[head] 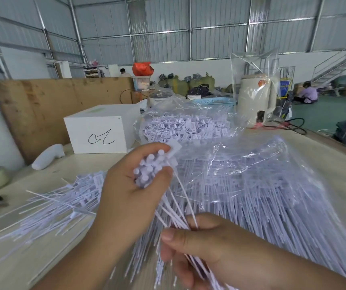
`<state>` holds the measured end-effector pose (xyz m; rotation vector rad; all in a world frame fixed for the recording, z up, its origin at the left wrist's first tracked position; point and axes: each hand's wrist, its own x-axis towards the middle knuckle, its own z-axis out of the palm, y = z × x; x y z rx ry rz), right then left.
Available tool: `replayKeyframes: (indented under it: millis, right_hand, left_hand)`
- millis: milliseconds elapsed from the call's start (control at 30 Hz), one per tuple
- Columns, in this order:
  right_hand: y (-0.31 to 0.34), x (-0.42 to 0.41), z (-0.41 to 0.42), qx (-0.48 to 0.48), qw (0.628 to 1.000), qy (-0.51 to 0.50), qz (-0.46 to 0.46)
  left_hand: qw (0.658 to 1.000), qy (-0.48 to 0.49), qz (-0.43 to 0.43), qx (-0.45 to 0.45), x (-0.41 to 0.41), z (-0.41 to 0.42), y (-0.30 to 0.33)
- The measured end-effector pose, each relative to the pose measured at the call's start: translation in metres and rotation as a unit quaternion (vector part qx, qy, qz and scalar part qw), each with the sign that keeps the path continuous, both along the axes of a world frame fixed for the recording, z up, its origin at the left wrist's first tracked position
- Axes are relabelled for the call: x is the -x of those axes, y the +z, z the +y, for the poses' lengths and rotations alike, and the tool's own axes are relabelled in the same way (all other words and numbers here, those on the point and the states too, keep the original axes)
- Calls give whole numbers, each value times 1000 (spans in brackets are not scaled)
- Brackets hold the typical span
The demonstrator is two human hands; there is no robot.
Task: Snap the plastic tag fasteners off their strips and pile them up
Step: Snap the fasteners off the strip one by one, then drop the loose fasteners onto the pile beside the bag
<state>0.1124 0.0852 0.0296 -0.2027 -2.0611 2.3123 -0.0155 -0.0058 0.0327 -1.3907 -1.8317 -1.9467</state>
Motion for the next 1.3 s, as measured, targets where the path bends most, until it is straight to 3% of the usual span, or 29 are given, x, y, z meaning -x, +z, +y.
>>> replayKeyframes:
  millis: [67, 133, 200, 300, 400, 500, 600, 667, 733, 800, 833, 900, 967, 1067, 1200, 1300]
  right_hand:
    - [1, -2, -9, 1, 999, 3, -36]
    - [-15, 2, -10, 25, 1000, -9, -16]
    - [-10, 4, -11, 88, 995, -34, -23]
    - [-11, 7, -12, 118, 991, -69, -12]
    - [-11, 12, -10, 61, 992, -106, -38]
    - [-16, 12, -7, 7, 992, -121, -34]
    - [-15, 8, -9, 85, 995, -45, -20]
    - [-13, 7, -11, 107, 994, -12, -23]
    - [-14, 6, -10, 47, 998, -33, -20]
    - [-14, 5, -8, -56, 995, -78, -13]
    - [-14, 3, -6, -139, 985, -101, -4]
    - [-16, 0, -2, -302, 942, -146, 32]
    - [-19, -2, 2, -396, 901, -169, 61]
    - [-23, -1, 8, -507, 840, -180, 68]
    - [-30, 2, 20, -626, 765, -141, 57]
    - [-36, 5, 24, -674, 729, -119, 26]
  left_hand:
    - [1000, -6, -23, -6, 4, -2, 3]
    - [993, -34, -116, -2, 6, 0, 4]
    - [965, -76, -251, -7, 4, 4, 3]
    - [902, -220, -372, -3, -9, 6, 2]
    - [880, -294, -351, 127, -24, 5, -3]
    - [882, -258, -337, 205, -29, 5, -3]
    - [885, -212, -369, 188, -8, 3, 4]
    - [899, -172, -388, 102, 18, -3, 10]
    - [925, -98, -360, 76, 47, -10, 14]
    - [955, 35, -241, 171, 74, -16, 11]
    - [953, 97, -180, 224, 85, -18, 7]
    - [939, 173, -113, 276, 100, -20, -1]
    - [924, 229, -58, 302, 106, -20, -5]
    - [887, 323, 26, 330, 117, -23, -3]
    - [881, 406, 62, 234, 130, -33, 1]
    - [836, 434, 116, 315, 134, -36, -5]
